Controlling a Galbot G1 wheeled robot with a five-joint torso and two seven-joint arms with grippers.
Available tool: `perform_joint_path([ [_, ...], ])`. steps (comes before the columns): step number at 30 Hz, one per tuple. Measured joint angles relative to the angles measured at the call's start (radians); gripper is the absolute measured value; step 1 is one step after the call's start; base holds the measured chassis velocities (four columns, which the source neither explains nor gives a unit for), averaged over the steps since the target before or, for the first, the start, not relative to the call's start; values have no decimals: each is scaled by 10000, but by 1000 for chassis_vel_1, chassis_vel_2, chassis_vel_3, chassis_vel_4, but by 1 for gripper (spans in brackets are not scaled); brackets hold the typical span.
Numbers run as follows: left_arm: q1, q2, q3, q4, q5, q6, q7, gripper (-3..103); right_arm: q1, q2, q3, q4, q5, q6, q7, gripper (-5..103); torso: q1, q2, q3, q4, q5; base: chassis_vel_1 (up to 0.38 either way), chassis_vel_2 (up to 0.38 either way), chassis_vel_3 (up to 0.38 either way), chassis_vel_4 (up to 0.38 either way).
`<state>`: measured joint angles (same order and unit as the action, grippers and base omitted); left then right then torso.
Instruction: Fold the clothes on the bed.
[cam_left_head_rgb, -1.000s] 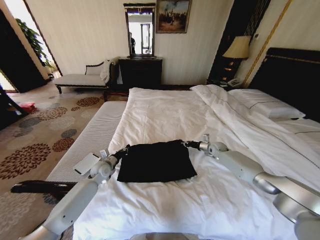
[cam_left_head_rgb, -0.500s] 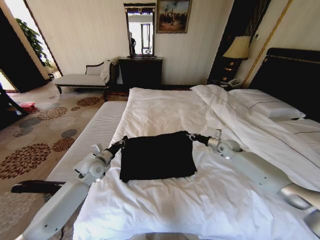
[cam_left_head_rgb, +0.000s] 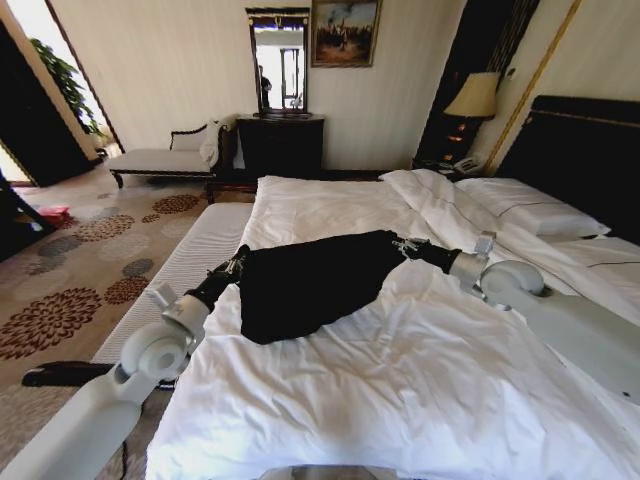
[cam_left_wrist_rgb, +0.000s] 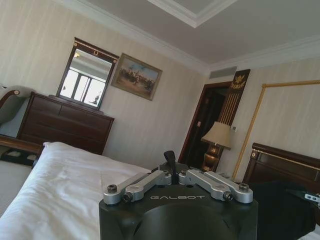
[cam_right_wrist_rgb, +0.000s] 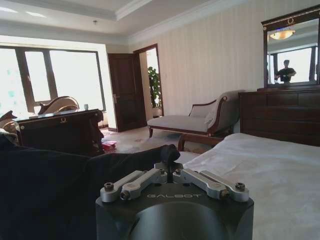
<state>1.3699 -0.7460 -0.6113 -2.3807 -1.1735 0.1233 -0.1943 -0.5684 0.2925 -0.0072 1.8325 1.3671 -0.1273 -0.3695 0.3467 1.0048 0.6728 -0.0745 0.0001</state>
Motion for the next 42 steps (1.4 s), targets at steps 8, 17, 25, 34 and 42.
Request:
perform_joint_path([
  [8,1624,-191,-1710,-1284,-350,-5,38,1,-3567,-591,4137,1676,381,-49,500,1,-2,2,-2,-7,4,0,0,0,0],
  [17,1892,-482,-1734,-1293,-430,-3,-15,1,-10920,553,10892,2509,25,-241,629,1,0,1,0,-8,0,0,0,0,0],
  [25,933,-320,-245,-465,-483,16,-382,1,-12832,2143,11316,2691,-918,-240,910,1,-2,2,1,-9,-2,0,0,0,0],
  [34,-595,-535,1418,884,-334,-1,-673,1,-9900,1653,8870,1405,-887,-313,1386,1,0,0,2,-7,-2,0,0,0,0],
  [42,-2806,-1102,2944,3456,-179,-28,-620,1,-6497,1619,5391,-312,-1065,-372,1568,1,3,-2,5,2,0,0,0,0,0],
])
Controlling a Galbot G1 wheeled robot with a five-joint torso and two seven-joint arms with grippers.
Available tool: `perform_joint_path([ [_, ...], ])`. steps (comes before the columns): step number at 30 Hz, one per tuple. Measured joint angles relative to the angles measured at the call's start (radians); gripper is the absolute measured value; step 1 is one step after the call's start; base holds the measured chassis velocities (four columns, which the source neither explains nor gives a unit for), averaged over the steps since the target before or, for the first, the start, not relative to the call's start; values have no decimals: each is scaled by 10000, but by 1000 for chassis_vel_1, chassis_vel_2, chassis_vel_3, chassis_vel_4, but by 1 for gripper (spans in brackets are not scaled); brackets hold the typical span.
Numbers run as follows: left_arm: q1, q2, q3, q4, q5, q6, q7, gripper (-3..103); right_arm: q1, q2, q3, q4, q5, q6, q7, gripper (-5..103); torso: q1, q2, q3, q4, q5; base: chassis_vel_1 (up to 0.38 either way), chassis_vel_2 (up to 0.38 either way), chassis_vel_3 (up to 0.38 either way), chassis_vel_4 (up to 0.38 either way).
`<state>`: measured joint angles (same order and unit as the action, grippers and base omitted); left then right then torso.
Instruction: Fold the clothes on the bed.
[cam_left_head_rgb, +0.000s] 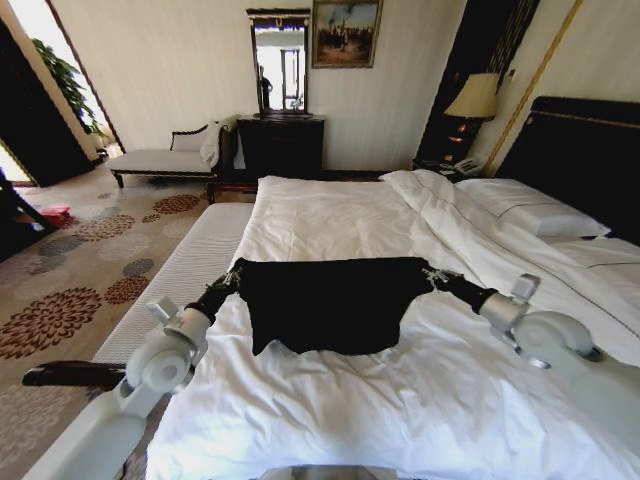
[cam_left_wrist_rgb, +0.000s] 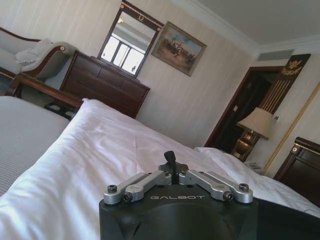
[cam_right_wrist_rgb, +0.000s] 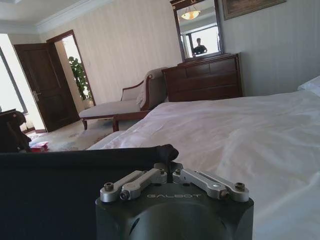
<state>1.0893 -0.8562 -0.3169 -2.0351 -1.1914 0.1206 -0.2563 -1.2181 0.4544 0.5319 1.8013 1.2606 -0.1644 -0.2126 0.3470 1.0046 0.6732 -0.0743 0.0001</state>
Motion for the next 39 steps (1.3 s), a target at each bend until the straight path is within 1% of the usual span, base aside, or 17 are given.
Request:
perform_joint_path([
  [1,-623,-200,560,645,58,-1,117,1,342,113,-309,-482,-152,7,-62,1,0,0,-1,-6,-5,0,0,0,0],
  [2,-1015,-351,941,1249,213,-16,283,1,693,215,-693,-974,-309,34,-136,1,0,0,-1,-24,-4,0,0,0,0],
  [3,-1200,-437,1129,1646,351,-48,431,1,988,296,-1038,-1313,-415,58,-200,1,0,0,-1,-26,-2,0,0,0,0],
  [4,-1318,-498,1253,1956,456,-77,552,1,1253,371,-1357,-1583,-513,88,-254,1,0,0,-1,-24,2,0,0,0,0],
  [5,-1318,-498,1253,1956,456,-77,552,1,1253,371,-1357,-1583,-513,88,-254,1,0,0,-1,-24,2,0,0,0,0],
  [7,-1561,-662,1491,2667,656,-155,769,1,1920,569,-2180,-2239,-776,187,-414,1,0,-1,-1,-8,3,0,0,0,0],
  [8,-1669,-741,1581,2865,672,-178,800,1,2181,656,-2523,-2483,-858,215,-452,0,0,0,-1,-6,3,0,0,0,0],
  [10,-1892,-902,1745,3167,707,-219,819,1,2616,814,-3069,-2856,-948,246,-469,0,0,0,-2,-4,0,0,0,0,0],
  [13,-2245,-1089,2012,3529,850,-300,833,1,2928,992,-3459,-3133,-1028,284,-469,0,0,0,-2,-2,-3,0,0,0,0],
  [14,-2583,-1233,2308,3847,984,-377,869,1,3055,1104,-3614,-3283,-1095,322,-467,0,-1,0,-2,-3,-1,0,0,0,0],
  [16,-2987,-1386,2602,4247,1130,-465,960,1,3403,1266,-3969,-3537,-1150,371,-439,0,-3,0,-3,-21,-2,0,0,0,0],
  [17,-2987,-1386,2602,4247,1130,-465,960,1,3403,1266,-3969,-3537,-1150,371,-439,0,-3,0,-3,-21,-2,0,0,0,0],
  [22,-3693,-1768,3022,5155,1485,-668,1068,1,4962,1755,-5203,-4595,-1340,656,-496,0,-3,0,-3,-7,-1,0,0,0,0],
  [23,-3693,-1768,3022,5155,1485,-668,1068,1,4962,1755,-5203,-4595,-1340,656,-496,0,-3,0,-3,-7,-1,0,0,0,0],
  [27,-4162,-2101,3305,6018,1909,-914,1240,1,6101,2317,-6359,-5643,-1586,976,-676,0,-2,0,-2,-7,-2,0,0,0,0],
  [33,-4380,-2321,3321,6597,1991,-1044,1362,1,6698,2830,-7013,-6269,-1603,1115,-696,0,-2,0,-2,-13,-1,0,0,0,0],
  [39,-4583,-2354,3251,7059,2034,-1226,1495,1,7206,3195,-7433,-6966,-1624,1324,-703,0,-2,1,-3,-7,-2,0,0,0,0],
])
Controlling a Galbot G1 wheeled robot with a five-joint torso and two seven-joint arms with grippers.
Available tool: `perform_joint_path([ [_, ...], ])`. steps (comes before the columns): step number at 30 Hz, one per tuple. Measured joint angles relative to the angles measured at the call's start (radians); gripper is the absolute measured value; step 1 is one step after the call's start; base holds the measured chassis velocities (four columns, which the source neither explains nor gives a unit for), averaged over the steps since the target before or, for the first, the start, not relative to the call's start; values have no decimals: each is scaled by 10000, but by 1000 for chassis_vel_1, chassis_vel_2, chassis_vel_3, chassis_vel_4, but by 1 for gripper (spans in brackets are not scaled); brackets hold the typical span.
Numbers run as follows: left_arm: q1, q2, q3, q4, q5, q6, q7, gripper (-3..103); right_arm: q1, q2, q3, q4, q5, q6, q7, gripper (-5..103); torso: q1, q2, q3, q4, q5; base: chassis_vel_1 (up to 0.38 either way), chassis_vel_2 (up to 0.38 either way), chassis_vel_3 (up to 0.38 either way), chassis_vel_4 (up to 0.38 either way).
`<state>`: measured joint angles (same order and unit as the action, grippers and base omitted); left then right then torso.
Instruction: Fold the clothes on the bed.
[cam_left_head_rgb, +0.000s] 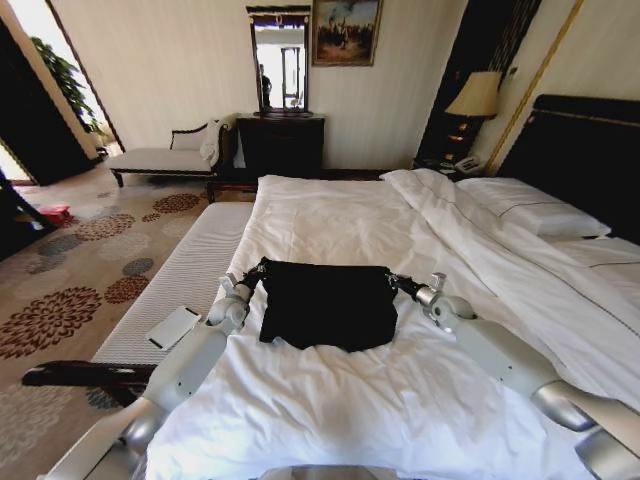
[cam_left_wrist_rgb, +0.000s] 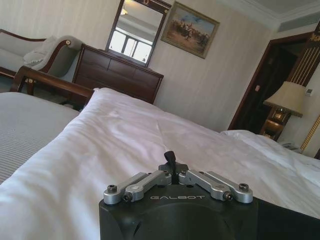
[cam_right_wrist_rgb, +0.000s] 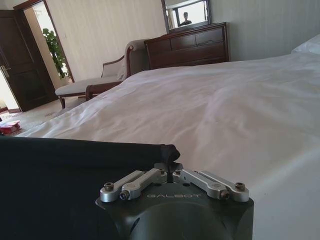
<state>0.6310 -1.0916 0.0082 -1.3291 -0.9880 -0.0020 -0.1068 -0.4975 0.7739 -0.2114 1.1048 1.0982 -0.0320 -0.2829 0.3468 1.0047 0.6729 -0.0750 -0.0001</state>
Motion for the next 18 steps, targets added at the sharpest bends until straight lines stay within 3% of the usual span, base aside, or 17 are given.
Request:
perform_joint_path([
  [10,-349,-121,35,484,46,-74,105,1,299,310,-180,-460,-16,247,10,0,-1,0,0,-3,1,0,0,0,0],
  [18,529,239,-152,-462,462,-355,266,1,-440,33,452,302,-833,850,-135,0,-2,1,0,-4,2,0,0,0,0],
])
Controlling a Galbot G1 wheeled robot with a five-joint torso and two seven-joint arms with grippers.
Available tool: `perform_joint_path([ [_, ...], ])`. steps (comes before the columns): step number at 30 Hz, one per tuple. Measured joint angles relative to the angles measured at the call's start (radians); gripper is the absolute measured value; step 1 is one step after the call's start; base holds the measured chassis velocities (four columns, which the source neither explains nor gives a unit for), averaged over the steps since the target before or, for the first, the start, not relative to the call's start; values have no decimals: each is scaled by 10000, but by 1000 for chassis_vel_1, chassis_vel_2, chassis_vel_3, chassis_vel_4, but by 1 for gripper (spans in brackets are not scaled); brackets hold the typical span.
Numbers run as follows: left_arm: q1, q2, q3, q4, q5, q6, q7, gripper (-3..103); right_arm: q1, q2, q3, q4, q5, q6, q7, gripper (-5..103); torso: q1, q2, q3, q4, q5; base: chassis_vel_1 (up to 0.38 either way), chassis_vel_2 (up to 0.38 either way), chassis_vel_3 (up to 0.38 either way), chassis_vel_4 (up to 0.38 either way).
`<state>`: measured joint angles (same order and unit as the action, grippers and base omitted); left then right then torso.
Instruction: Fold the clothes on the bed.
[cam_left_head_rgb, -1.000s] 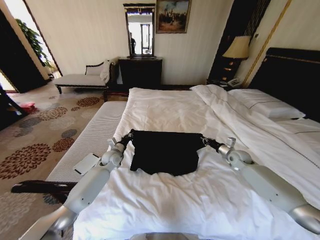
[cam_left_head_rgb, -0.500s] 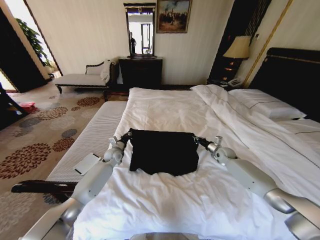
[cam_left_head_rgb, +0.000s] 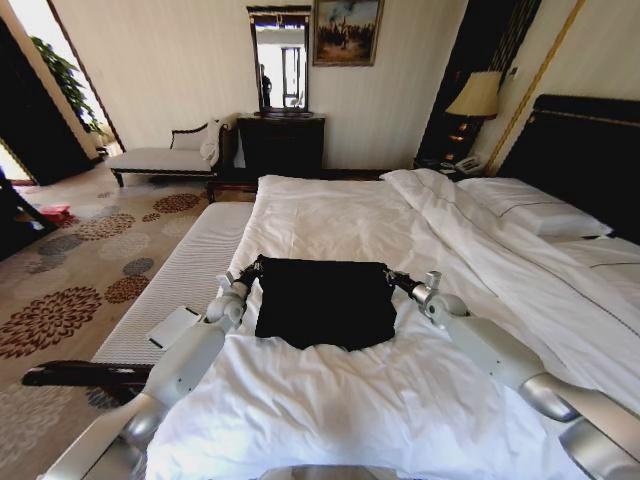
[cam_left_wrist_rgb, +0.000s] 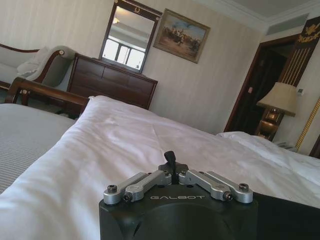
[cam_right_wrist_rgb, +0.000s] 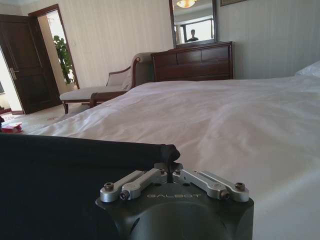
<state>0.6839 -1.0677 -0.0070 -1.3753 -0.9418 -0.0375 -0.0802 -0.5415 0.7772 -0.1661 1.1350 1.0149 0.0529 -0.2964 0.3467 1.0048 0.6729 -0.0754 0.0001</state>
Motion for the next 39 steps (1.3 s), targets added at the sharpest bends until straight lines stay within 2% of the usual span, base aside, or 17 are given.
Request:
perform_joint_path([
  [6,732,169,-361,-677,295,-258,136,1,-883,-246,842,905,-619,629,-68,0,-1,1,-1,1,-1,0,0,0,0],
  [8,1094,248,-538,-1034,427,-392,180,1,-1529,-351,1478,1391,-860,888,-100,0,-1,0,-1,4,-2,0,0,0,0],
  [12,1486,366,-666,-1453,556,-492,210,1,-2288,-433,2121,1733,-1179,1185,-198,0,-1,1,-2,-3,-1,0,0,0,0],
  [18,2313,535,-741,-2107,932,-614,218,1,-3459,-456,2915,1900,-2314,1822,-599,0,-1,1,-2,0,-1,0,0,0,0],
  [26,3602,600,-975,-2641,1555,-878,268,1,-4679,49,3751,2221,-3727,2540,-649,0,-2,1,-1,2,-3,0,0,0,0],
  [33,4037,748,-1189,-3151,1554,-908,238,1,-5306,125,4345,2683,-4159,2908,-571,0,0,1,-1,3,-2,0,0,0,0],
  [39,4440,874,-1481,-3409,1550,-1016,228,1,-6383,242,5122,2856,-4472,3462,-797,0,-1,1,-1,0,0,0,0,0,0],
])
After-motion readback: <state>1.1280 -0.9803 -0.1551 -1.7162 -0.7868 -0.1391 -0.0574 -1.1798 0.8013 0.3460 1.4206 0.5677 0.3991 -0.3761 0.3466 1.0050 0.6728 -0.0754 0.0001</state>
